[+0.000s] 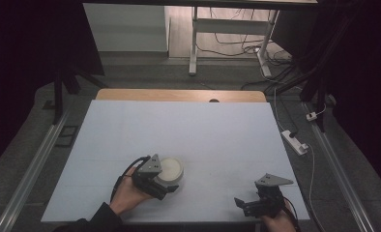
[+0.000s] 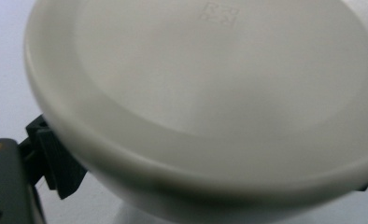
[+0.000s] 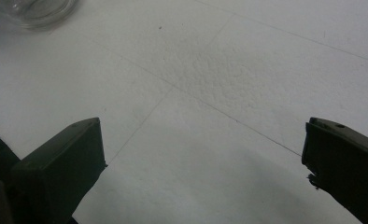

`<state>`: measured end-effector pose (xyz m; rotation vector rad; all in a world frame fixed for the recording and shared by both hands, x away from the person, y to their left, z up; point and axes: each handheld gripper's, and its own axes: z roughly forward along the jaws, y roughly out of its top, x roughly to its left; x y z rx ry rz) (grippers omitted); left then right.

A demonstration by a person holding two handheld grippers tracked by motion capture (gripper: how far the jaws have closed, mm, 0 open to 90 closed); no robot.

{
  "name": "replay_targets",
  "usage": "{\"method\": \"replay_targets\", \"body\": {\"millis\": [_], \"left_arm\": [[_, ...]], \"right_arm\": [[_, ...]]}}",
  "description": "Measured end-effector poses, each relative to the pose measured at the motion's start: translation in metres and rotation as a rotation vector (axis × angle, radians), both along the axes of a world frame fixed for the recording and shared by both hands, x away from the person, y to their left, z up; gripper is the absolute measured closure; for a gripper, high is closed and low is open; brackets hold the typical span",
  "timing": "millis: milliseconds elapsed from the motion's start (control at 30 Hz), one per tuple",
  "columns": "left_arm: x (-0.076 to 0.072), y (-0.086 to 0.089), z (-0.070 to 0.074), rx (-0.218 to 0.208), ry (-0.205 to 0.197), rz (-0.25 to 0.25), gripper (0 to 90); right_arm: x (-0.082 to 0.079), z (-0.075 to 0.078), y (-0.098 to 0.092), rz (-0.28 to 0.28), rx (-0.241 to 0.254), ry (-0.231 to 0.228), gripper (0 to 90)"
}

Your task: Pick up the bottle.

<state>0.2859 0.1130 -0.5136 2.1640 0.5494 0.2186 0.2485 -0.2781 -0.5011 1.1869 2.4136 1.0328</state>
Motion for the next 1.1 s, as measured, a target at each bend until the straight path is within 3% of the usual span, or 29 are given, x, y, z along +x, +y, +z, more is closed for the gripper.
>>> {"method": "replay_targets", "body": {"millis": [400, 633, 1100], "left_arm": [[0.001, -0.001, 0.005, 0.025, 0.022, 0.027, 7.2], [0.002, 0.006, 0.015, -0.002, 0.010, 0.041, 7.2], [0.003, 0.004, 0.039, -0.007, -0.020, 0.005, 7.2]], "right_arm": [[0.000, 0.000, 0.000, 0.003, 0.002, -0.002, 0.0], [0.000, 0.000, 0.000, -0.003, 0.002, -0.001, 0.0], [0.001, 0.000, 0.000, -0.004, -0.001, 0.000, 0.0]]}}
